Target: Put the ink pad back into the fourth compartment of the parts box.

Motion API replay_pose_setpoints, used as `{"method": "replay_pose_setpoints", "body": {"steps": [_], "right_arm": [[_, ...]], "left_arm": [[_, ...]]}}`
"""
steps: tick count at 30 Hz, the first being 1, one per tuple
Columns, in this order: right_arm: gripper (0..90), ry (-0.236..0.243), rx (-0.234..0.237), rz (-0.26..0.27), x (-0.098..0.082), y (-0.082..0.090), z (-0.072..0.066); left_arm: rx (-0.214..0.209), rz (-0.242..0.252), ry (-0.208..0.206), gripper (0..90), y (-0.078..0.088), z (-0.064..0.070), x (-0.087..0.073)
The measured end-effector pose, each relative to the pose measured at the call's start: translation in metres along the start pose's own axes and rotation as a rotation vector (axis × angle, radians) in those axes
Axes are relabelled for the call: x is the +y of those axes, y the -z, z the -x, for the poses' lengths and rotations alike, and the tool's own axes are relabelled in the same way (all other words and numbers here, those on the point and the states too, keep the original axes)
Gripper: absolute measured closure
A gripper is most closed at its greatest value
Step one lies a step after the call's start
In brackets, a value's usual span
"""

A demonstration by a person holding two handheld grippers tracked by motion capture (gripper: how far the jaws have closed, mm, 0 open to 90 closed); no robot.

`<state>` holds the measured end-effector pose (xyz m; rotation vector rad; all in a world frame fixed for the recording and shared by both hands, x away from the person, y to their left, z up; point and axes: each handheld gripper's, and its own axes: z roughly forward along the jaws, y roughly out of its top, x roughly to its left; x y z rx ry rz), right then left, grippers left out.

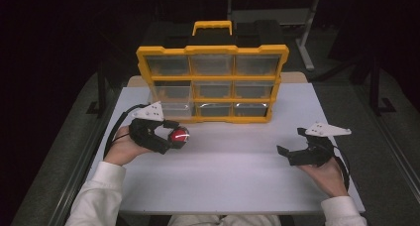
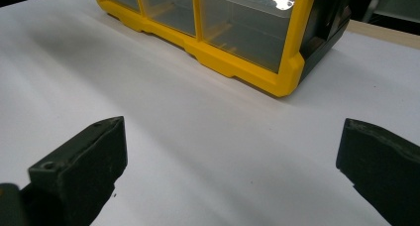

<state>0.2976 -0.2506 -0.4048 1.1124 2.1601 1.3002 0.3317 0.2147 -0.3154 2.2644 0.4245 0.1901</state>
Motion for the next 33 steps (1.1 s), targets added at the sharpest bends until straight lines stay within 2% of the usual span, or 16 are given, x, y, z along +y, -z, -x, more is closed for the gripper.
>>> {"method": "replay_pose_setpoints", "body": {"steps": [3,14,22,33], "right_arm": [[0.0,-0.002,-0.003,-0.006,0.000,0.000,0.000],[0.0,-0.007,-0.004,-0.006,-0.001,0.000,0.001],[0.0,-0.006,-0.022,-0.003,-0.001,0.001,0.001],[0.0,-0.010,-0.023,-0.004,-0.001,0.001,0.002]], "left_arm": [[0.003,-0.017,-0.008,29.7,0.002,0.000,0.004],[0.012,-0.028,-0.031,29.7,0.009,-0.002,0.020],[0.027,-0.024,-0.033,29.7,0.018,-0.006,0.029],[0.039,-0.013,-0.031,29.7,0.031,-0.011,0.038]]}}
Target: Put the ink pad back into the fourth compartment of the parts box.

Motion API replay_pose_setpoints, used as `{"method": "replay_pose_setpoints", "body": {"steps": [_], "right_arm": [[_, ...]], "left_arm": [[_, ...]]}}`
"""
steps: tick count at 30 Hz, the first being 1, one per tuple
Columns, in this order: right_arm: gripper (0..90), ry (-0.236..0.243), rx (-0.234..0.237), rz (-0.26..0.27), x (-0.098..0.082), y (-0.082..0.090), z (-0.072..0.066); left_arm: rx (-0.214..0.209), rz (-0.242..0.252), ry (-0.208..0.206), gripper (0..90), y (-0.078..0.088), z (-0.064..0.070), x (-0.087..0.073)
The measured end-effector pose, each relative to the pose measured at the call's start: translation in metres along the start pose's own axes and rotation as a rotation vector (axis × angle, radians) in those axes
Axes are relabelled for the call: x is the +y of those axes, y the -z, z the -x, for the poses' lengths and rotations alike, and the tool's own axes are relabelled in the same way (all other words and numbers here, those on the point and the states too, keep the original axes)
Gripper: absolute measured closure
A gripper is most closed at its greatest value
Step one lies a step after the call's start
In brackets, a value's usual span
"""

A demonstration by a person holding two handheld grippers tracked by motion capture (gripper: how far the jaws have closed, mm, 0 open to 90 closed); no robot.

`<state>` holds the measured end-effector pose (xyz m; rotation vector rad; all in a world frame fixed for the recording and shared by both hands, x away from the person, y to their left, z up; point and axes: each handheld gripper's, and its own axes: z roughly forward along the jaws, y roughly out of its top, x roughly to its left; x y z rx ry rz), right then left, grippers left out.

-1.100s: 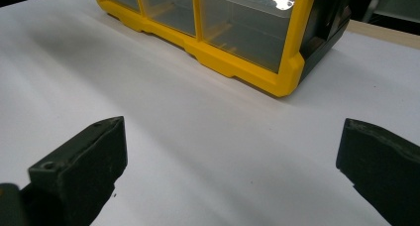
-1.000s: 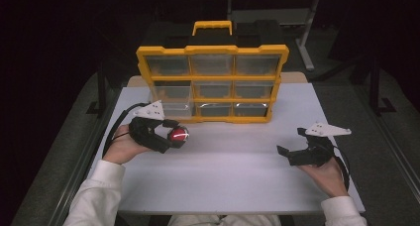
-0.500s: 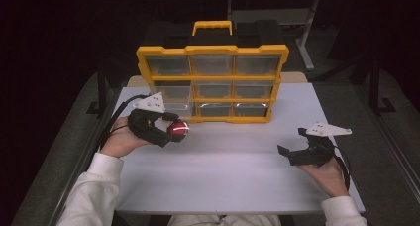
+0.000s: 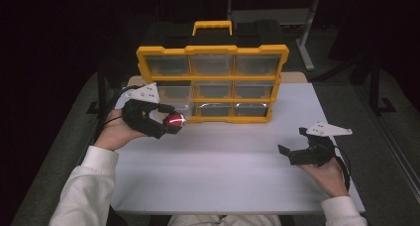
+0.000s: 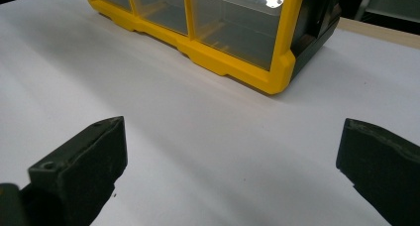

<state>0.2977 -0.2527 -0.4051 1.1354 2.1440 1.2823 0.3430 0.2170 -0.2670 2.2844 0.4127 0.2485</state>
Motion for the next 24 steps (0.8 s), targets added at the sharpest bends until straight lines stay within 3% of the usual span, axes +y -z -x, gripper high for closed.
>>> {"method": "replay_pose_setpoints", "body": {"steps": [10,24], "right_arm": [[0.0,-0.002,-0.001,0.002,0.000,0.000,0.000],[0.0,-0.003,-0.002,-0.002,-0.001,0.000,0.001]], "left_arm": [[0.022,0.005,-0.005,29.7,0.013,-0.005,0.010],[0.070,0.020,0.011,29.7,0.033,-0.024,0.020]]}}
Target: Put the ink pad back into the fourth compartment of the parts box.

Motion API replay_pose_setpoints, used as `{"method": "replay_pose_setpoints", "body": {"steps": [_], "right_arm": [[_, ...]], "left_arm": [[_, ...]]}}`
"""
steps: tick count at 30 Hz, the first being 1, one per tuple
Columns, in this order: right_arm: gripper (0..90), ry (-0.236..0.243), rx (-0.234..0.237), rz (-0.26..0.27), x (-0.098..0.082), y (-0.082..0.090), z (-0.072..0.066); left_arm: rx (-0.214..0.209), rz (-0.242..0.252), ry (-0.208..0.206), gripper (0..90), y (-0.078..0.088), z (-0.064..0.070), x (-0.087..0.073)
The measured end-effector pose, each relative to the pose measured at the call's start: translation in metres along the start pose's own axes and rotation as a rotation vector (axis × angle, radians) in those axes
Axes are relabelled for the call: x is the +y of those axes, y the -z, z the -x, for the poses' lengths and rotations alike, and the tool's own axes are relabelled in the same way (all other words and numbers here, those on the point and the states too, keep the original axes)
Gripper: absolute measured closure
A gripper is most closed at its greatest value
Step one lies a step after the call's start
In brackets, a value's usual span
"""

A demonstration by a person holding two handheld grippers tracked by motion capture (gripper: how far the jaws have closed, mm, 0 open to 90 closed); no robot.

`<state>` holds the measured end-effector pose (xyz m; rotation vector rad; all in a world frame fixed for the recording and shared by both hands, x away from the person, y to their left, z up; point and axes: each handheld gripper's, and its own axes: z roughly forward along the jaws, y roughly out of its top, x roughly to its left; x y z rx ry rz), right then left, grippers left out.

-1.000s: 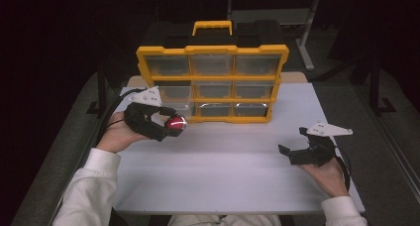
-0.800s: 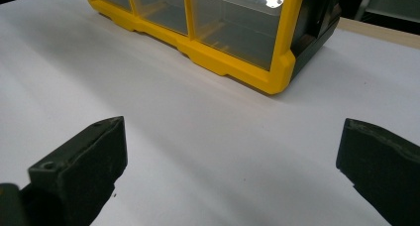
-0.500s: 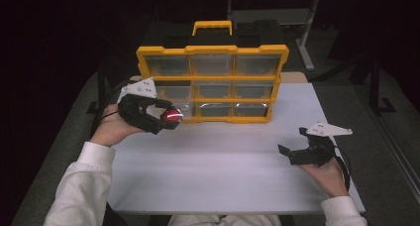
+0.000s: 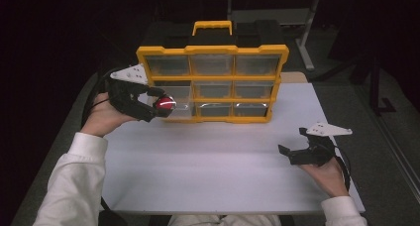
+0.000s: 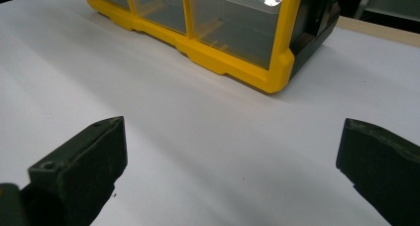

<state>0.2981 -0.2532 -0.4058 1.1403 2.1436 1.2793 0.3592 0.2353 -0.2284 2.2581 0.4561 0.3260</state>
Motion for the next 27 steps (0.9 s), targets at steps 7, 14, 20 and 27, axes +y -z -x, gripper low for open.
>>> {"method": "replay_pose_setpoints", "body": {"steps": [7,14,20,27], "right_arm": [[0.0,0.003,0.001,-0.005,0.000,-0.001,0.000],[0.0,0.006,0.000,-0.012,-0.001,-0.001,-0.001],[0.0,0.003,0.001,-0.010,-0.002,-0.001,0.000],[0.0,0.004,-0.001,-0.011,-0.002,-0.001,0.001]], "left_arm": [[0.027,0.008,0.030,29.7,0.002,-0.017,0.003],[0.050,0.014,0.042,29.7,0.002,-0.033,0.007],[0.044,0.025,0.061,29.7,-0.004,-0.043,0.009],[0.044,0.000,0.062,29.7,-0.015,-0.048,0.011]]}}
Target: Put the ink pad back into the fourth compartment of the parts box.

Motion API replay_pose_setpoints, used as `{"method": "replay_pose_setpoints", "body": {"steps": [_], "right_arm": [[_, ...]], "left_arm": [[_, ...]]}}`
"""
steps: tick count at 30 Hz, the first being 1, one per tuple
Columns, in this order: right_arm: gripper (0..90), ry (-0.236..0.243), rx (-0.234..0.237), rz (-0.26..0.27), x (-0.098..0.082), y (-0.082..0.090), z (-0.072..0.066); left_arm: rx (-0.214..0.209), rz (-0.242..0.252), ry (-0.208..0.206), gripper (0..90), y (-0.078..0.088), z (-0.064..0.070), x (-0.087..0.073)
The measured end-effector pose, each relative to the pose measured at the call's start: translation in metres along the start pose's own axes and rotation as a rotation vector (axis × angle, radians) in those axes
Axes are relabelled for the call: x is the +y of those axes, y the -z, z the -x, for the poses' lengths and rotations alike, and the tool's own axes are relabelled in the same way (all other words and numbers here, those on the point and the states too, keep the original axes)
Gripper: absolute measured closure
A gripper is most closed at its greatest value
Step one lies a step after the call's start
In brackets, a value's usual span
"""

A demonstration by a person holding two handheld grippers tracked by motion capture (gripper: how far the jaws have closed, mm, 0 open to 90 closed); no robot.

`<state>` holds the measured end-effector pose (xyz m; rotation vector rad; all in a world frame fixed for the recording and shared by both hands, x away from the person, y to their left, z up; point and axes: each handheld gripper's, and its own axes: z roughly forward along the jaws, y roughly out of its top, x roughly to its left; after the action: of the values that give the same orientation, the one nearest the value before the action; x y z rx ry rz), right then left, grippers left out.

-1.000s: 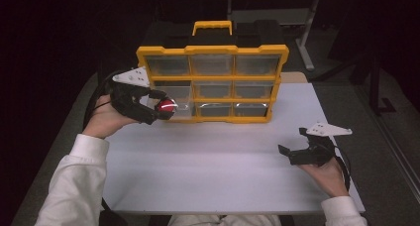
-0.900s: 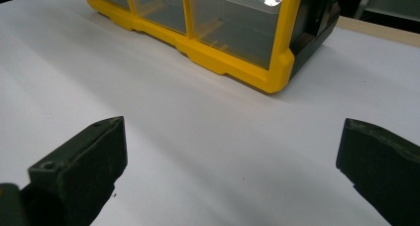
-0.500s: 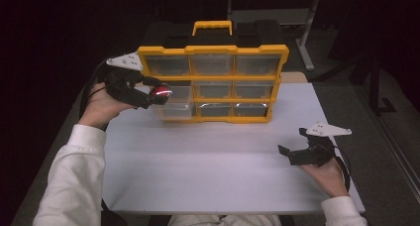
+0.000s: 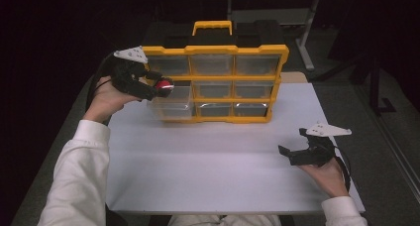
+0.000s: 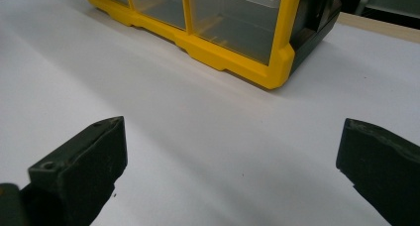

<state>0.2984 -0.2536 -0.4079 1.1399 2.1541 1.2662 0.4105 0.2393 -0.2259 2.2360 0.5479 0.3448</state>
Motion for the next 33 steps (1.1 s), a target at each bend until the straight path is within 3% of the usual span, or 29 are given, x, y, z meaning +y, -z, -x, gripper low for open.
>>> {"method": "replay_pose_setpoints", "body": {"steps": [14,21,26,31,33], "right_arm": [[0.0,0.002,0.002,-0.003,-0.001,0.000,0.000],[0.0,0.003,0.003,-0.005,-0.001,-0.001,0.000],[0.0,0.003,0.003,-0.005,-0.001,-0.001,0.000],[0.0,0.005,0.002,-0.009,-0.001,-0.001,0.000],[0.0,0.005,0.003,-0.006,-0.001,-0.001,0.000]], "left_arm": [[-0.005,-0.058,0.001,29.7,-0.017,-0.006,-0.001],[0.007,-0.088,-0.046,29.7,-0.023,-0.001,-0.001],[-0.018,-0.100,-0.077,29.4,-0.027,0.003,0.000],[0.024,-0.060,-0.104,12.5,-0.022,0.012,0.001],[0.073,-0.053,-0.107,5.1,-0.020,0.015,0.001]]}}
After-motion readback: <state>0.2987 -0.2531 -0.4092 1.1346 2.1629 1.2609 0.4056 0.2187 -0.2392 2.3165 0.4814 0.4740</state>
